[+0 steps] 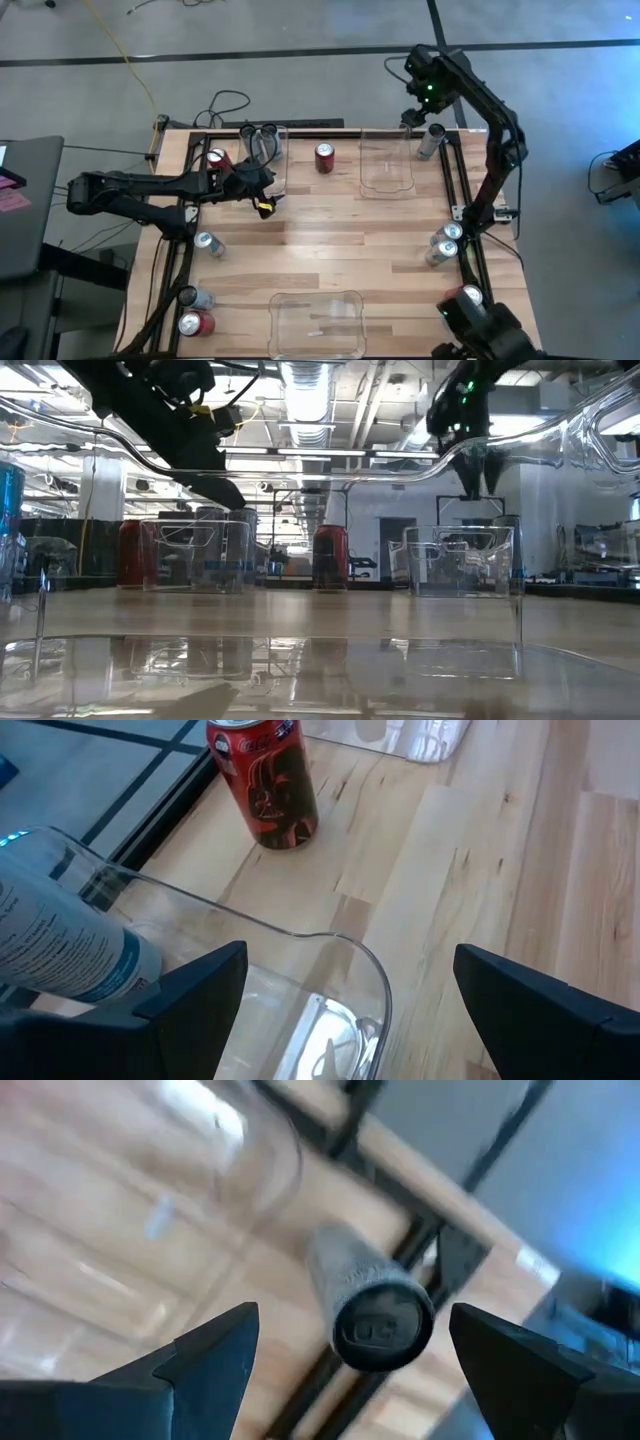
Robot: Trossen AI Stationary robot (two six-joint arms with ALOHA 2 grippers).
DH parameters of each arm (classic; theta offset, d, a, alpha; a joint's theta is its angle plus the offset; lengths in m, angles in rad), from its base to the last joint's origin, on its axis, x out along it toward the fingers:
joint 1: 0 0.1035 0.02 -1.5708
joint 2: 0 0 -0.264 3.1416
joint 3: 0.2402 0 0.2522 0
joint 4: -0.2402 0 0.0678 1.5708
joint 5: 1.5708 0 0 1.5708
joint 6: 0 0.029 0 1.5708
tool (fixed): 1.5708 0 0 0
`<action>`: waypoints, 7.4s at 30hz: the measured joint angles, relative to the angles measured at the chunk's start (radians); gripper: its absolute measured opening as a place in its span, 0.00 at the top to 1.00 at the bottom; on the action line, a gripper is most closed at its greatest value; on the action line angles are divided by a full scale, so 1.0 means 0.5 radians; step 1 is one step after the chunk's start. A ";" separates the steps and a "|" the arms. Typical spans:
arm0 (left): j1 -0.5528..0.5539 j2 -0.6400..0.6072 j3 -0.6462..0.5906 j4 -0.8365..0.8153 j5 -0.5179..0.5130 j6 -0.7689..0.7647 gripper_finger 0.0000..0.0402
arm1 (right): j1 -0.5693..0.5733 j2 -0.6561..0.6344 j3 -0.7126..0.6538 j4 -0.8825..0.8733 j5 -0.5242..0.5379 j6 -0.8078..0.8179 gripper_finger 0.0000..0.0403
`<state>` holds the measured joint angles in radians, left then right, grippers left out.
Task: Sort soda cans
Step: Put the top white and blue soda can into the top left transparent bin
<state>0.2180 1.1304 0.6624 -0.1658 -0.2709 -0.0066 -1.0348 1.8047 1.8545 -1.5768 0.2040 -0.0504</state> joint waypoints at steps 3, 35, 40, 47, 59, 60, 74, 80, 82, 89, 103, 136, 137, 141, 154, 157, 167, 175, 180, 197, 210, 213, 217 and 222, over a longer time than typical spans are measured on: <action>0.000 -0.001 0.000 -0.003 0.001 -0.012 0.13 | -0.030 0.099 -0.037 0.012 0.010 0.064 0.13; 0.001 0.000 0.000 -0.018 0.000 -0.005 0.13 | -0.170 -0.192 -0.051 0.081 0.157 0.956 0.31; 0.001 0.000 0.000 -0.021 -0.001 -0.010 0.13 | -0.135 -0.305 -0.277 0.373 0.262 1.009 0.60; -0.026 0.000 0.000 -0.068 -0.001 -0.043 0.13 | -0.119 -0.298 -0.306 0.441 0.278 1.058 0.97; -0.029 -0.001 0.000 -0.054 -0.001 -0.034 0.13 | 0.091 -0.299 -0.307 0.771 -0.380 0.994 0.94; -0.029 0.000 0.000 -0.055 -0.002 -0.033 0.13 | 0.118 -0.304 -0.307 0.748 -0.395 0.995 0.96; -0.029 0.000 -0.001 -0.127 -0.002 -0.042 0.13 | 0.487 -0.637 -0.725 0.351 -0.143 0.860 0.99; -0.029 0.000 -0.001 -0.050 -0.002 -0.044 0.13 | 0.569 -0.660 -0.911 0.221 0.044 0.889 0.95; -0.029 0.000 -0.001 0.005 -0.003 -0.044 0.13 | 0.569 -0.635 -0.910 0.255 0.077 0.873 0.90; -0.029 0.000 -0.001 0.074 -0.003 -0.005 0.13 | 0.443 -0.511 -0.822 0.323 0.130 0.913 0.61; -0.029 0.000 -0.001 -0.022 -0.003 0.049 0.13 | 0.091 -0.430 -0.742 0.354 0.124 1.349 0.29; -0.029 0.000 -0.001 -0.138 -0.001 0.040 0.13 | -0.071 -0.430 -0.740 0.638 -0.041 1.547 0.27; -0.030 0.000 -0.001 -0.139 -0.001 0.039 0.13 | -0.073 -0.430 -0.740 0.649 -0.041 1.563 0.27; -0.030 0.000 -0.001 -0.143 -0.001 0.042 0.13 | -0.073 -0.430 -0.740 0.677 -0.041 1.611 0.27; -0.030 0.000 -0.001 -0.149 -0.001 0.089 0.13 | -0.101 -0.430 -0.721 0.660 -0.103 1.650 0.28; -0.030 0.000 -0.001 -0.149 -0.001 0.095 0.13 | -0.066 -0.431 -0.721 0.563 -0.145 1.580 0.28; -0.030 -0.001 0.009 0.009 -0.001 0.129 0.13 | 0.011 -0.431 -0.607 0.827 -0.126 1.429 0.36; -0.029 -0.001 0.020 0.093 -0.001 0.201 0.13 | -0.040 -0.325 -0.581 0.892 0.254 1.438 0.90; -0.029 -0.001 0.020 0.084 -0.001 0.201 0.13 | -0.099 -0.200 -0.581 0.855 0.329 1.509 0.95; -0.029 -0.001 0.015 0.040 -0.001 0.179 0.13 | -0.180 -0.037 -0.509 0.614 0.222 1.627 1.00; -0.029 -0.001 0.015 0.010 -0.001 0.171 0.13 | -0.047 -0.036 -0.509 0.304 0.182 1.748 0.99; -0.029 -0.001 0.015 0.011 -0.001 0.171 0.13 | 0.012 -0.036 -0.509 0.284 0.137 1.747 0.99; -0.029 -0.001 0.015 0.014 -0.001 0.171 0.13 | 0.084 -0.036 -0.509 0.290 0.058 1.732 0.99; -0.029 -0.001 0.014 0.015 -0.001 0.166 0.13 | 0.168 -0.036 -0.509 0.291 0.021 1.693 0.99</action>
<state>0.2035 1.1301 0.6697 -0.1580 -0.2714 0.0762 -0.9509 1.7866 1.6001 -1.4312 0.2147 0.7962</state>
